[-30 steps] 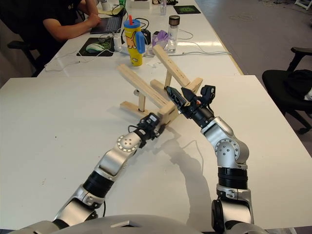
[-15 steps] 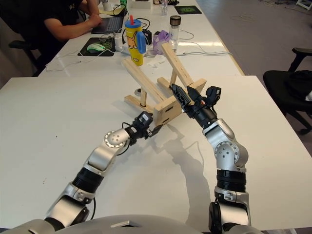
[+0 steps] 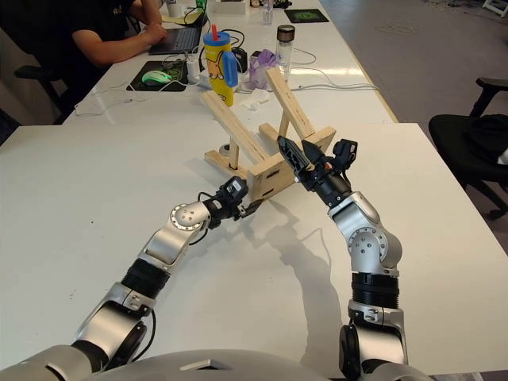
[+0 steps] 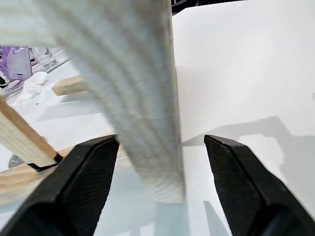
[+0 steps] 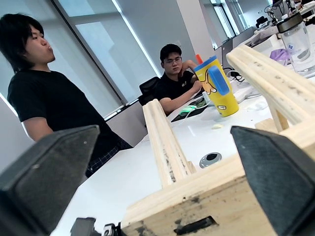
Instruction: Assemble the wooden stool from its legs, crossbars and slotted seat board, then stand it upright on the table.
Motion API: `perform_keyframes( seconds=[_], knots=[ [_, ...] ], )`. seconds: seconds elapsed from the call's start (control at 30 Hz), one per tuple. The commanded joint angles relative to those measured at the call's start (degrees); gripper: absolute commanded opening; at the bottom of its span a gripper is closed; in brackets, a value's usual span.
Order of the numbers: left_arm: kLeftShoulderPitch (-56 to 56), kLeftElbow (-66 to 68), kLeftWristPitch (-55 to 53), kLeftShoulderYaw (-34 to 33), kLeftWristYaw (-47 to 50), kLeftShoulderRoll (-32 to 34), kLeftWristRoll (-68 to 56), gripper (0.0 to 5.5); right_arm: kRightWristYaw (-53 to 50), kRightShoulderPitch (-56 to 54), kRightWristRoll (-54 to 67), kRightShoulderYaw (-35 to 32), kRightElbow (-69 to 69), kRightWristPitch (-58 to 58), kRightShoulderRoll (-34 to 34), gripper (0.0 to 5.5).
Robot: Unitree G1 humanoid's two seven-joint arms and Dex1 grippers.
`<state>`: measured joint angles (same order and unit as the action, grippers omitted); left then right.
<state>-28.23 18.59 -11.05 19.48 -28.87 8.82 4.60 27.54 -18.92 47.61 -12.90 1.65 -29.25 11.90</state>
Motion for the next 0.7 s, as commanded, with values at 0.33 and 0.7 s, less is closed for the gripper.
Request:
perform_keyframes(
  seconds=[0.33,0.7],
  knots=[
    [-2.3,4.4,0.7,-1.8,-2.8,-2.2,-2.3,2.03,0.4,-1.0,-2.3,0.3,-1.2,0.5,-0.5,4.99],
    [-3.2,3.9,-4.0,-12.0,-4.3,-5.5,-13.3,1.31,-4.7,-5.0,5.5,-8.0,-2.3,1.7,-3.1,4.99]
  ],
)
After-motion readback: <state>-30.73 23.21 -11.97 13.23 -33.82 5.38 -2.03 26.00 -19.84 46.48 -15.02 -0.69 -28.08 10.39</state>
